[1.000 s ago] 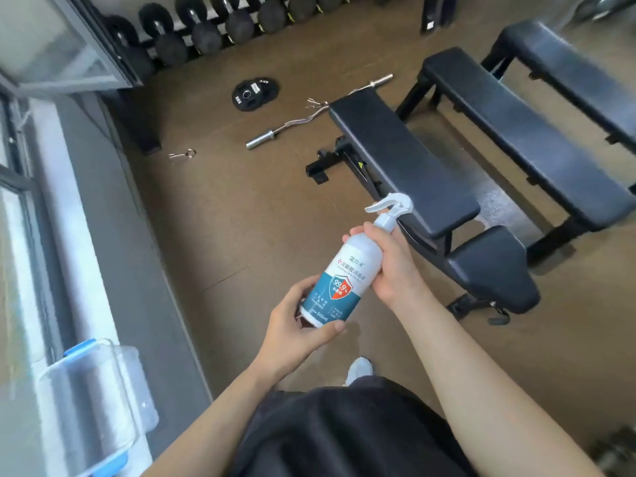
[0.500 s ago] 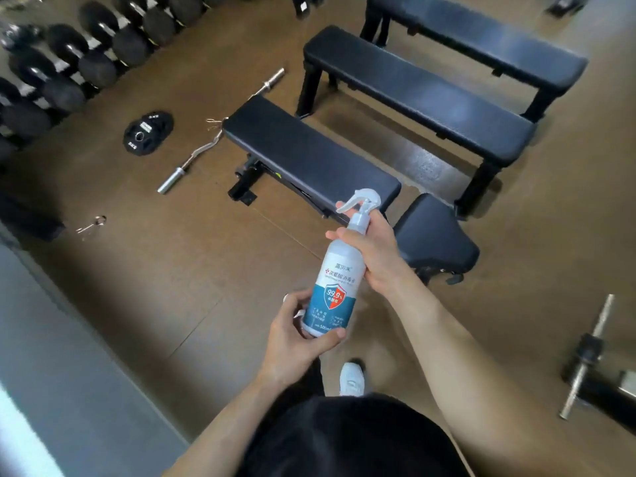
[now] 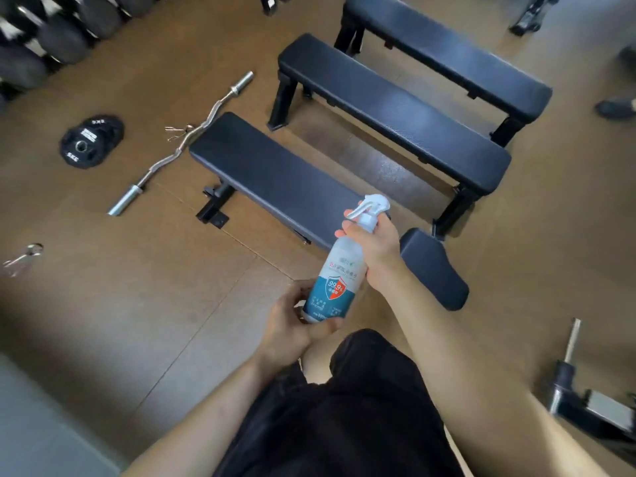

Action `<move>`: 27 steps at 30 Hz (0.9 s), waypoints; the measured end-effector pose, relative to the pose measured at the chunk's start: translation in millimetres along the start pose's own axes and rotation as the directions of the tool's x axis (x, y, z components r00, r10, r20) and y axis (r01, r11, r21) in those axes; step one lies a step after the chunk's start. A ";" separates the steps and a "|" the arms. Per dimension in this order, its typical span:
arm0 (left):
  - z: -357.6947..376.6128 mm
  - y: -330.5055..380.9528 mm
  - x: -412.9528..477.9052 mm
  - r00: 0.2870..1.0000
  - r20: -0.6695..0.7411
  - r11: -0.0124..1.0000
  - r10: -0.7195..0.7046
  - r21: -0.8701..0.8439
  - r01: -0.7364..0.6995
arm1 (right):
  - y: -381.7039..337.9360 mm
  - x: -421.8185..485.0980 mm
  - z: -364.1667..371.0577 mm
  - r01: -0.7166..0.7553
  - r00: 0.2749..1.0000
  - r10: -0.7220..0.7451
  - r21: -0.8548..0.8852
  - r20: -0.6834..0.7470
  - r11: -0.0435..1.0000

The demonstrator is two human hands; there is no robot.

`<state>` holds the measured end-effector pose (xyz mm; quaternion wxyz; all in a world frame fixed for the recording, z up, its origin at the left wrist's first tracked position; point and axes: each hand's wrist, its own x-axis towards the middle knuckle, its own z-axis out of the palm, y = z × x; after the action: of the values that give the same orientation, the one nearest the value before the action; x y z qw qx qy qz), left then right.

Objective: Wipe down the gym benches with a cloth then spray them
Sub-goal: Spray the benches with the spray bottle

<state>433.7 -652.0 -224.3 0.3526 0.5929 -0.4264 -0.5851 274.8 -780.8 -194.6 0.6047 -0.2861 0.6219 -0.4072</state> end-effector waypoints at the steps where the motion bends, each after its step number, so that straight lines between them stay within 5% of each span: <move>1: -1.5 3.8 7.5 1.000 0.001 1.000 -0.013 -0.003 0.013 | -1.5 10.0 2.5 -0.016 1.000 0.016 -0.010 0.004 1.000; 10: 8.5 12.6 79.4 0.972 -0.117 0.979 -0.205 -0.005 0.205 | -5.1 106.2 13.8 -0.179 0.981 0.181 -0.026 0.077 0.983; 21: 23.2 50.6 160.7 0.903 -0.339 0.960 -0.263 0.005 0.281 | -22.0 223.4 43.7 -0.334 0.917 0.331 -0.022 0.221 0.942; 27: 11.1 57.3 190.1 0.843 -0.361 0.916 -0.398 -0.113 0.384 | -34.5 245.7 76.7 -0.281 0.916 0.315 -0.162 0.249 0.946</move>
<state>408.1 -847.8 -247.2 0.3119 0.7620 -0.2102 -0.5272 319.8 -1019.0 -287.9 0.7205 -0.2775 0.5933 -0.2280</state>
